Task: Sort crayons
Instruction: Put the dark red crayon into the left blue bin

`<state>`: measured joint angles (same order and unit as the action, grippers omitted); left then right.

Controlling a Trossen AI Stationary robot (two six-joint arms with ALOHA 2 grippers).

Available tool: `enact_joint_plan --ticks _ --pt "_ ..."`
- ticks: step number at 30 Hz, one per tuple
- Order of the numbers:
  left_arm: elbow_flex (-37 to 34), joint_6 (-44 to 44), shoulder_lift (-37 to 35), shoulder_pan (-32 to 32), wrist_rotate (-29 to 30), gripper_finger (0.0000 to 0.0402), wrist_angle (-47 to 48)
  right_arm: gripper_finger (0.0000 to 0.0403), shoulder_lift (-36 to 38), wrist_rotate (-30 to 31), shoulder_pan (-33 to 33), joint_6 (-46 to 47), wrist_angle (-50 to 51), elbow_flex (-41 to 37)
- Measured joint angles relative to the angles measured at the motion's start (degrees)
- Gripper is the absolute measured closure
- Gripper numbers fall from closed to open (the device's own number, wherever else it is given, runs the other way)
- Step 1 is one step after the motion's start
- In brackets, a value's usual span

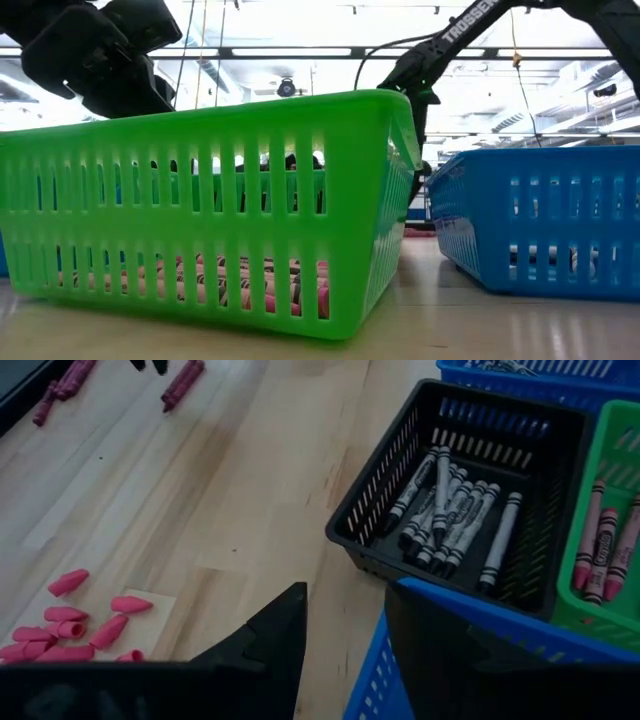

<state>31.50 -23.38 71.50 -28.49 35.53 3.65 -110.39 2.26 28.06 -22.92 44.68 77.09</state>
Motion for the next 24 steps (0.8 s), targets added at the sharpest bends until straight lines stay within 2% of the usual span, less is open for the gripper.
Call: enact_joint_plan --ticks 6,14,21,24 --pt "0.0 -0.1 0.0 -0.1 0.0 0.0253 0.0 0.0273 0.1 -1.8 0.6 -0.1 0.7 -0.2" --pt "0.0 -0.5 0.0 -0.4 0.2 0.0253 0.0 0.0273 0.2 -2.1 -2.1 0.4 4.7 -0.8" --pt "0.0 -0.5 0.0 -0.4 0.2 0.0253 0.2 0.0273 0.3 -3.3 -4.4 1.9 3.1 -3.7" --pt "0.0 0.0 0.0 -0.3 0.2 0.0253 0.2 0.0273 0.3 -1.9 -4.9 2.0 0.3 -6.0"
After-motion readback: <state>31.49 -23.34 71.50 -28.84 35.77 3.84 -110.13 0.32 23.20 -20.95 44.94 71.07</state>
